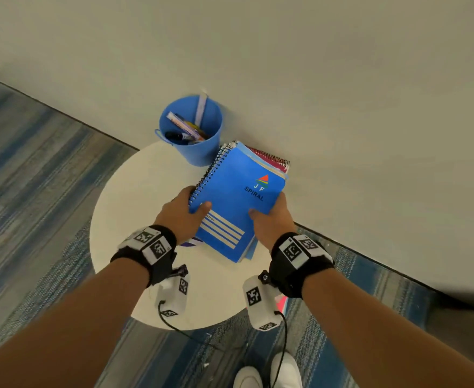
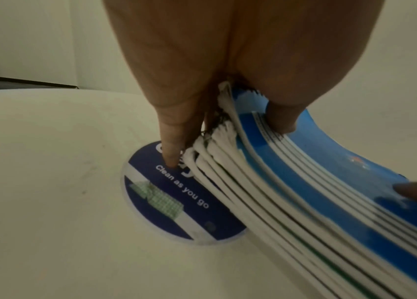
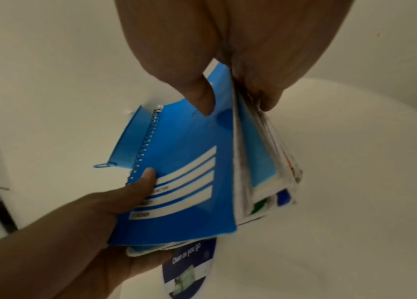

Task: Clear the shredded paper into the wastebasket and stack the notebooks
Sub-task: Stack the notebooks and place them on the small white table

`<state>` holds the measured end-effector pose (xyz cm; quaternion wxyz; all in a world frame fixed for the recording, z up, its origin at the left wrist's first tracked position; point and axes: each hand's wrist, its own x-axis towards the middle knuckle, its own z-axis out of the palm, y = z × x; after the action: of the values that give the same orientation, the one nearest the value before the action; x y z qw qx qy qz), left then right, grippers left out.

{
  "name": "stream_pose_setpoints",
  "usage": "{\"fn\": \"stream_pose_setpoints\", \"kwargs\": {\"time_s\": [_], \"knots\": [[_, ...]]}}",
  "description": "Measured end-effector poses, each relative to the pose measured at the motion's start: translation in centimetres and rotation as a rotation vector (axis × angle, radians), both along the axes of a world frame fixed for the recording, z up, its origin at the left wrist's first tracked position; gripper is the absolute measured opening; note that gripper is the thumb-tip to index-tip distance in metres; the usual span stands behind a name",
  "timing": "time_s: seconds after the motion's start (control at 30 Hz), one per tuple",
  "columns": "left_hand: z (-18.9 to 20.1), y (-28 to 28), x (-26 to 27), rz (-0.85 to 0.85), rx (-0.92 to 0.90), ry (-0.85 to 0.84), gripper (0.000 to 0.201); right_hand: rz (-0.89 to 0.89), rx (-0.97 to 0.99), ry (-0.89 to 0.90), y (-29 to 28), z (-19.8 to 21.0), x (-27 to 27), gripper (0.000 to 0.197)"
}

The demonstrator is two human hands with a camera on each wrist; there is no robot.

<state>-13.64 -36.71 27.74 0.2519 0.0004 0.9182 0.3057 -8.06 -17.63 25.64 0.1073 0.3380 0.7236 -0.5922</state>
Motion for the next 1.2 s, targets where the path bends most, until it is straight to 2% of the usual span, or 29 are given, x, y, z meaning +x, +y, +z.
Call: {"fn": "stream_pose_setpoints", "kwargs": {"time_s": [0.23, 0.37, 0.47, 0.57, 0.63, 0.73, 0.8, 0.9, 0.97, 1.07, 1.2], "knots": [[0.0, 0.4, -0.9, -0.008, -0.084, -0.002, 0.046, 0.094, 0.022, -0.03, 0.5, -1.0, -0.6, 0.067], [0.9, 1.0, -0.5, 0.024, -0.074, -0.033, 0.062, 0.103, -0.128, -0.014, 2.1, -0.9, -0.7, 0.075], [2.4, 1.8, 0.1, 0.083, -0.068, 0.126, 0.076, 0.068, -0.126, -0.042, 4.4, -0.3, 0.5, 0.088], [4.7, 3.5, 2.1, 0.078, -0.137, 0.426, 0.063, 0.032, -0.1, -0.062, 8.2, -0.1, 2.8, 0.076], [5.9, 5.4, 4.3, -0.032, -0.15, 0.573, 0.046, 0.118, 0.021, -0.089, 10.9, 0.0, 4.8, 0.061], [6.6, 8.7, 8.1, -0.218, -0.1, 0.675, 0.027, 0.325, 0.258, -0.194, 15.0, -0.9, 8.3, 0.039], [6.0, 10.8, 10.8, -0.31, -0.046, 0.697, 0.016, 0.432, 0.346, -0.302, 17.3, -1.8, 10.6, 0.034], [4.2, 13.9, 15.1, -0.431, 0.028, 0.64, 0.006, 0.518, 0.417, -0.41, 19.5, -3.7, 13.7, 0.027], [1.6, 16.0, 17.9, -0.459, 0.085, 0.549, 0.008, 0.556, 0.423, -0.457, 20.2, -5.5, 15.6, 0.026], [-4.4, 18.8, 21.0, -0.434, 0.124, 0.375, 0.019, 0.624, 0.393, -0.492, 20.9, -9.4, 18.3, 0.023], [-14.1, 20.6, 22.8, -0.281, 0.007, 0.143, 0.012, 0.689, 0.347, -0.487, 21.6, -15.7, 21.1, 0.019]]}}
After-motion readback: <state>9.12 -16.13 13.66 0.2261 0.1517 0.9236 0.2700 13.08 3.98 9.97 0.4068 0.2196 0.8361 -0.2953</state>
